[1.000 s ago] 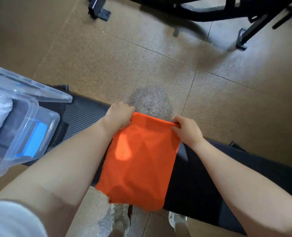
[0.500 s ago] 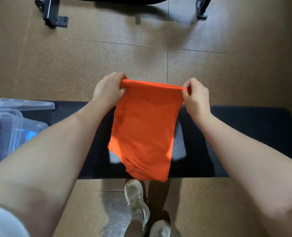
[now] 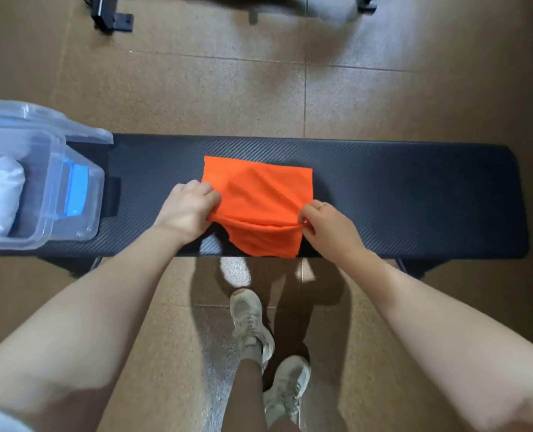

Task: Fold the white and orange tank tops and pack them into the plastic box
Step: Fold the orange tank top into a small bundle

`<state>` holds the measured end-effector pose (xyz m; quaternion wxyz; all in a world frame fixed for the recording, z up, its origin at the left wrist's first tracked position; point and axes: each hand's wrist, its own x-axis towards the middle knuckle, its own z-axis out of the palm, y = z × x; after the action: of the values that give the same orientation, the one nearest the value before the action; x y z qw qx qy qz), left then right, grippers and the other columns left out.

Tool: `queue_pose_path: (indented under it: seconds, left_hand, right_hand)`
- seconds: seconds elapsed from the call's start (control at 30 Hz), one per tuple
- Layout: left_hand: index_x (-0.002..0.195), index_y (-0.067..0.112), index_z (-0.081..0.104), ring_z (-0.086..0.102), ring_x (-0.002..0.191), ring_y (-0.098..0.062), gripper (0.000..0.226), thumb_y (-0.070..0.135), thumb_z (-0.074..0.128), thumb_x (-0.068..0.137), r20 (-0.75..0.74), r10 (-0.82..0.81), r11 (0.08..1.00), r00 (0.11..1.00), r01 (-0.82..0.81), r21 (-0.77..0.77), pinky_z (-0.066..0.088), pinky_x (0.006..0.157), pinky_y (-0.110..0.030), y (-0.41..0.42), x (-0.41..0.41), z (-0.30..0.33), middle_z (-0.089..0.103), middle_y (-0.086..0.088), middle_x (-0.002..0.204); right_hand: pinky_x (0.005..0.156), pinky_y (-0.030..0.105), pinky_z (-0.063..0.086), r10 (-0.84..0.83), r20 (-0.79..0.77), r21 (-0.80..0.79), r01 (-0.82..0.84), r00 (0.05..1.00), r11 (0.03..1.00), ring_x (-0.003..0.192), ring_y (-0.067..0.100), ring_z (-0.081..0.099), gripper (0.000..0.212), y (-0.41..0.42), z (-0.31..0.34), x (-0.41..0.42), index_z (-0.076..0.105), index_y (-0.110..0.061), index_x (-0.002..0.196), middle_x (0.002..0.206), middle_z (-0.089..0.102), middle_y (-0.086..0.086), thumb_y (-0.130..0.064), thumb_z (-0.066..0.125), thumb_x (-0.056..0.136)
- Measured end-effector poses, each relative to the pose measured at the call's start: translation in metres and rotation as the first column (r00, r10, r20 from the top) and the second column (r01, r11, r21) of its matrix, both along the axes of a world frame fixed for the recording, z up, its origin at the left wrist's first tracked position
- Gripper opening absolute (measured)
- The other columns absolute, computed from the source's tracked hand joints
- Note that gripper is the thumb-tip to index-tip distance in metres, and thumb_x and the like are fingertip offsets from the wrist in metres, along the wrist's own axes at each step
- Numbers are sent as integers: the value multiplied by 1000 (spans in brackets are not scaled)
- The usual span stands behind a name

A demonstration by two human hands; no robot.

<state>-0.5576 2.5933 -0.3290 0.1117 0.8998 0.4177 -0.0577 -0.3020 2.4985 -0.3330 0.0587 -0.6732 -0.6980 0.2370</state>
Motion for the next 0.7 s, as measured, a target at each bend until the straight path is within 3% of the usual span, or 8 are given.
queue_pose_path:
  seconds: [0.13,0.23,0.3,0.37,0.4,0.47,0.57,0.7]
  left_hand:
    - [67,12,55,53,58,-29,10,8,54,58,25,-99,994,995,98,51,32,55,-30,-52,-12,-10,53,-9,64]
    - [68,14,48,44,60,-26,11,7,42,63,2,-115,978,993,112,177,19,57,-30,-68,-15,-12,49,-6,62]
    - [69,14,46,48,55,-26,12,8,38,62,-38,-128,962,991,134,240,19,56,-30,-79,-11,-15,50,-4,59]
    - [75,14,52,56,60,-26,18,10,62,60,-163,-117,974,980,145,173,34,56,-31,-87,-6,-15,56,-4,66]
    - [86,13,56,59,73,-27,31,18,74,61,-244,-94,990,965,117,80,41,62,-31,-88,-7,-15,59,-4,80]
    - [111,14,53,55,98,-28,58,46,75,67,-334,-46,998,942,25,-66,41,77,-35,-86,-16,-24,55,-6,107]
    - [88,13,63,61,69,-28,59,43,87,44,-286,-121,992,950,112,-50,46,57,-32,-85,-28,-27,61,-9,83]
    - [70,15,58,58,61,-25,21,24,69,54,-262,-261,946,929,300,120,41,52,-28,-77,-28,-39,60,-6,73]
  right_hand:
    - [66,39,44,86,57,-92,-80,995,993,97,31,51,14,-45,5,-10,54,-8,102,103,54,10,-12,51,88]
    - [59,38,41,118,84,-51,-114,989,992,89,34,51,11,-57,6,-15,53,-6,98,97,52,13,-9,49,88]
    - [59,40,44,125,101,-48,-120,987,992,87,33,52,10,-68,2,-22,52,-6,97,96,52,12,-10,51,88]
    - [66,40,46,162,127,-110,-148,979,983,90,30,53,18,-78,-7,-24,51,-8,100,99,53,9,-20,57,87]
    - [69,39,46,171,142,-139,-151,975,979,91,28,54,25,-79,-11,-23,51,-10,102,100,54,8,-27,60,86]
    - [68,38,48,146,166,-114,-128,975,985,88,26,55,30,-77,-19,-24,52,-10,101,97,54,6,-33,63,84]
    - [52,39,50,126,172,13,-130,977,991,69,33,59,19,-74,-27,-35,56,-5,84,82,57,12,-14,69,75]
    - [51,35,51,95,291,91,-127,952,988,66,34,60,23,-53,-30,-43,60,-4,79,89,63,18,-6,75,62]
